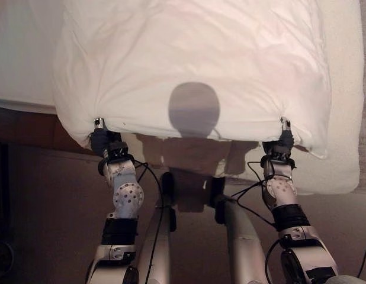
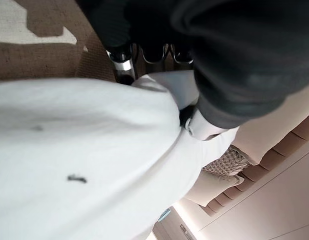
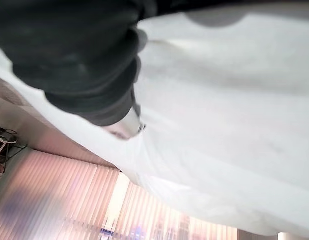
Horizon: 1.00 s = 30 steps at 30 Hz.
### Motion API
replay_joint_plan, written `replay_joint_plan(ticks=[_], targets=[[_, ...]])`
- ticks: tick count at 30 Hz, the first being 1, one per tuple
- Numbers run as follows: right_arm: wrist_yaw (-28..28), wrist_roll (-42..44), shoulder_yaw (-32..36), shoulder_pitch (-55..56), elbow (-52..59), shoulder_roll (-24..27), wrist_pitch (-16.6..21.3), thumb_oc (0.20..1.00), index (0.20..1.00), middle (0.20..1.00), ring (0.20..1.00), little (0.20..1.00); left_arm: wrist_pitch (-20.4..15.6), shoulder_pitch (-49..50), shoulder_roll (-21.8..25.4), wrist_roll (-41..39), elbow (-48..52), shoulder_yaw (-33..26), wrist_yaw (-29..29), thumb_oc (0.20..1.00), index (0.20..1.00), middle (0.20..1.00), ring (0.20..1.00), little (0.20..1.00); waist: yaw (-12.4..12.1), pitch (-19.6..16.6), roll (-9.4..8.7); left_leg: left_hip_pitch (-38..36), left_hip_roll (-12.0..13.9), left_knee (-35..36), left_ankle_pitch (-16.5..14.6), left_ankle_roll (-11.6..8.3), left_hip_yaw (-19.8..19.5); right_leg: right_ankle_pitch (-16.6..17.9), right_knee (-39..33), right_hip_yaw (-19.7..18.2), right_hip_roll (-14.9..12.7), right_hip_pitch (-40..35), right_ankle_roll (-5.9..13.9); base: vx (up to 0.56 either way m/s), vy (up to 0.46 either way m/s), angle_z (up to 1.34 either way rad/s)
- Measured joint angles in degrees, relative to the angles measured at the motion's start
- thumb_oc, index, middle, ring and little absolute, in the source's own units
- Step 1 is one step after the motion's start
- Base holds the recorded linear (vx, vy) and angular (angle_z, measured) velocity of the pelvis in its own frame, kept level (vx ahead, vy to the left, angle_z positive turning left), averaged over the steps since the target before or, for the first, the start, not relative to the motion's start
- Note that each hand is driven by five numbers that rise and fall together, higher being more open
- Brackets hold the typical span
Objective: Make the bed
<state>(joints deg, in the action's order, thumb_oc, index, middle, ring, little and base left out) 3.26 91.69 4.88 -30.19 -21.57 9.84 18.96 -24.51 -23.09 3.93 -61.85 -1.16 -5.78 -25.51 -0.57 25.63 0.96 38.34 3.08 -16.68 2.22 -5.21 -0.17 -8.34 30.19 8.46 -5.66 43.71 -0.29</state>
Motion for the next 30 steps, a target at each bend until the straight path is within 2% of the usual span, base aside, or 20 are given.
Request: replay_joint_plan(ticks=[1,2,9,15,18,23,27,30], targets=[[0.06,0.0,-0.02,0.21,1.46,-0.27,0.0,0.2,0.2,0.2,0.2,0.2,-0.04,0.48,0.0,-0.33,0.0,-0.05,0.68,0.9,0.9,0.9,0.9,0.9,-0.03,0.0,0.01,0.0,-0.01,0.01,0.0,0.0,0.0,0.0,-0.03,0.0,0.0,0.0,0.0,0.0,0.0,0.0],[0.19,0.0,-0.04,0.37,3.22,-0.35,0.0,0.2,0.2,0.2,0.2,0.2,-0.32,1.24,-0.03,-0.86,0.0,-0.07,1.21,1.0,1.0,1.0,1.0,1.0,-0.08,-0.01,0.02,0.0,-0.03,0.01,0.0,0.0,0.01,0.0,-0.04,0.0,0.0,0.0,0.0,0.0,0.0,0.0],[2.22,-0.01,-0.4,2.18,10.38,-0.36,0.63,0.2,0.2,0.2,0.2,0.2,-1.05,4.53,-0.36,-5.48,-0.39,-0.04,4.41,1.0,1.0,1.0,1.0,1.0,-0.14,-0.03,0.05,0.0,-0.05,-0.01,-0.01,0.01,0.1,0.0,-0.03,-0.1,0.0,0.05,0.0,0.0,0.0,0.0],[4.04,-0.05,-3.26,3.75,18.18,-0.22,2.11,0.2,0.2,0.2,0.2,0.2,-0.62,5.24,-0.98,-12.36,-8.16,0.04,8.77,1.0,1.0,1.0,1.0,1.0,-0.02,-0.12,0.1,-0.47,0.01,-0.05,-0.19,-0.02,0.75,0.09,-0.1,-0.91,0.32,0.06,0.02,0.0,0.009,-0.06],[4.68,-0.06,-5.55,4.23,20.35,-0.05,2.3,0.2,0.2,0.2,0.2,0.2,0.04,5.75,-1.91,-14.55,-10.02,0.64,10.87,1.0,1.0,1.0,1.0,1.0,0.9,-0.14,0.05,-0.7,0.2,-0.04,-0.32,0.11,1.56,0.38,-0.24,-1.57,0.47,0.06,0.21,0.01,0.001,-0.1],[6.58,-0.07,-8.99,4.99,23.93,0.35,2.33,0.2,0.2,0.2,0.2,0.2,2.8,3.47,-2.87,-17.17,-17.04,3.33,15.26,1.0,1.0,1.0,1.0,1.0,1.66,-0.2,-0.04,-0.71,0.29,-0.16,-0.43,0.2,1.93,0.87,-0.65,-2.0,0.86,0.05,0.54,0.0,0.003,-0.04],[7.33,-0.06,-11.34,4.96,24.02,0.57,2.3,0.2,0.2,0.2,0.2,0.2,3.66,-0.45,-3.03,-19.66,-19.66,4.67,17.33,1.0,1.0,1.0,1.0,1.0,3.0,-0.46,-0.53,-0.62,0.51,-0.23,-0.61,0.4,2.27,1.36,-1.47,-2.37,1.25,0.05,0.84,0.01,-0.004,-0.04],[7.51,-0.05,-12.44,5.0,24.07,0.98,2.27,0.2,0.2,0.2,0.2,0.2,3.84,-3.21,-2.93,-21.11,-21.16,4.49,18.06,1.0,1.0,1.0,1.0,1.0,3.07,-0.47,-0.55,-0.56,0.68,-0.51,-0.85,0.45,2.82,1.61,-1.6,-2.85,1.41,0.07,1.08,0.01,0.002,-0.12]])
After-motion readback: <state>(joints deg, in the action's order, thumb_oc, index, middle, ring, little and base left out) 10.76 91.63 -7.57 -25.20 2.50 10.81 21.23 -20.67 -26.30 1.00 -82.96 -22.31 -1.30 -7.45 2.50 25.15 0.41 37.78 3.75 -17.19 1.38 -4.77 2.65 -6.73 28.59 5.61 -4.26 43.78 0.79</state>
